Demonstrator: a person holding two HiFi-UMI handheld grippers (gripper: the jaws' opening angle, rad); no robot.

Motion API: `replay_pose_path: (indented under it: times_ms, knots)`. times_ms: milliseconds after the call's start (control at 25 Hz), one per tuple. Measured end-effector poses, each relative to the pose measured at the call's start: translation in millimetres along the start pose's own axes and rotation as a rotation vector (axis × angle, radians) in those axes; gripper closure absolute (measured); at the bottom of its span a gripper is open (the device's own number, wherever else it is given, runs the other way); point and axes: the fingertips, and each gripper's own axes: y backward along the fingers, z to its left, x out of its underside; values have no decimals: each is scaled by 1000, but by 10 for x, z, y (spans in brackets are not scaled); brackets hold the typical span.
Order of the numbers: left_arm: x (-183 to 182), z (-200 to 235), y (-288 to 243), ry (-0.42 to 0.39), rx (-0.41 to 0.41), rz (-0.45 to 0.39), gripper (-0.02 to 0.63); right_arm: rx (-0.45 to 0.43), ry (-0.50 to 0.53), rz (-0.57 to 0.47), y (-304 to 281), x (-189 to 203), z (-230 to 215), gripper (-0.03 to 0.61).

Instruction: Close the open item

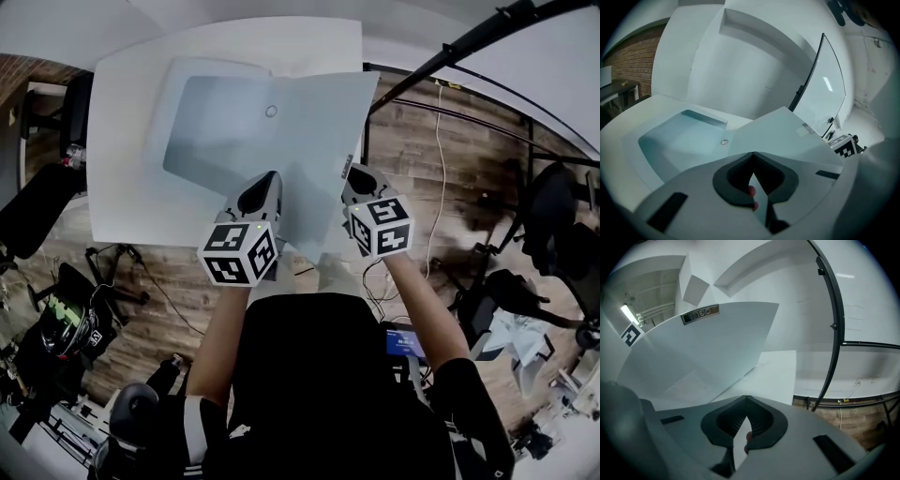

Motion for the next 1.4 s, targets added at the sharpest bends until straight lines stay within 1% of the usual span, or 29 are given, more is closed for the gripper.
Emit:
replay_pose_path:
  times_ms: [240, 480, 1080, 1400]
  knots:
    - [49, 19, -41, 9, -3, 5, 603, -11, 3, 6, -43, 15, 18, 538]
    - [7, 60, 21, 14, -13, -3, 603, -23, 17, 2, -72, -72, 74, 539]
    - [-107, 217, 164, 31, -48, -44, 603, -66, 47, -14, -177, -271, 291, 538]
    - [-221, 336, 298, 53, -82, -90, 603, -103, 77, -21, -255, -411, 455, 539]
